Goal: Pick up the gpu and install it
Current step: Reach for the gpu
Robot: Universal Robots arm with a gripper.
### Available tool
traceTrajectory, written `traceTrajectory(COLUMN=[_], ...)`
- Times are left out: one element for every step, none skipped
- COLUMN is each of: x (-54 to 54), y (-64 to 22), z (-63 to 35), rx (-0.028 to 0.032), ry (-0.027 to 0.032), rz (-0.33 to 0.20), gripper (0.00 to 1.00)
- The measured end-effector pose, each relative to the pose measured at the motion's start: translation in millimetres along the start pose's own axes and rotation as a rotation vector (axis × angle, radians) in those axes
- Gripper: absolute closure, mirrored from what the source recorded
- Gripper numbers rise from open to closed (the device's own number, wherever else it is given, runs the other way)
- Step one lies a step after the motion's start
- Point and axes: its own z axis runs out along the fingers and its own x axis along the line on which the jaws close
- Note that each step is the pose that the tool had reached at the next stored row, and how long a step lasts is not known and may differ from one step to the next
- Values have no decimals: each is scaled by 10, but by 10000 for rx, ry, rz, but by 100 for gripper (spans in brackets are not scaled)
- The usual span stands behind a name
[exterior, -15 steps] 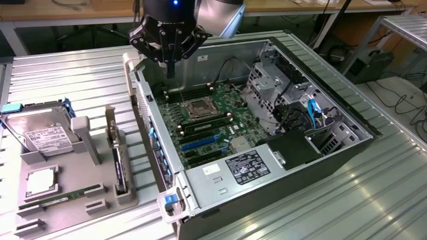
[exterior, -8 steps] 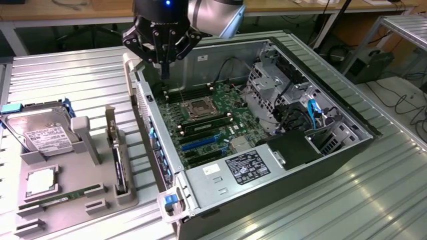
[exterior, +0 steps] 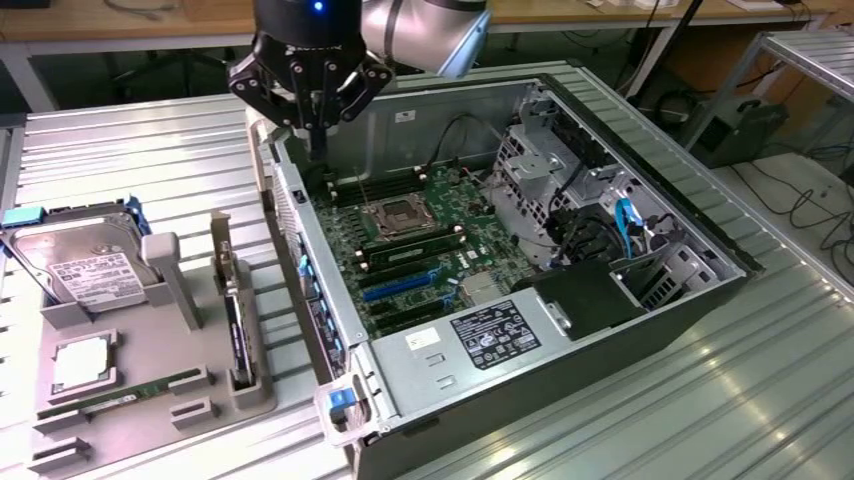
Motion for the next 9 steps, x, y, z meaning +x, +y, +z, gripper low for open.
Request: traceTrajectory(x=[17, 31, 44, 58, 73, 89, 101, 119, 134], y=[-1, -2, -3, -4, -5, -7, -7, -9, -10], z=[0, -1, -1, -1, -1, -1, -1, -1, -1], rx=[-1, 0, 1, 1, 0, 1, 1, 0, 0], ry=[0, 0, 0, 0, 0, 1, 1, 1, 0], rz=[0, 0, 0, 0, 1, 1, 1, 1, 0], gripper=[89, 89, 89, 89, 89, 89, 89, 89, 89])
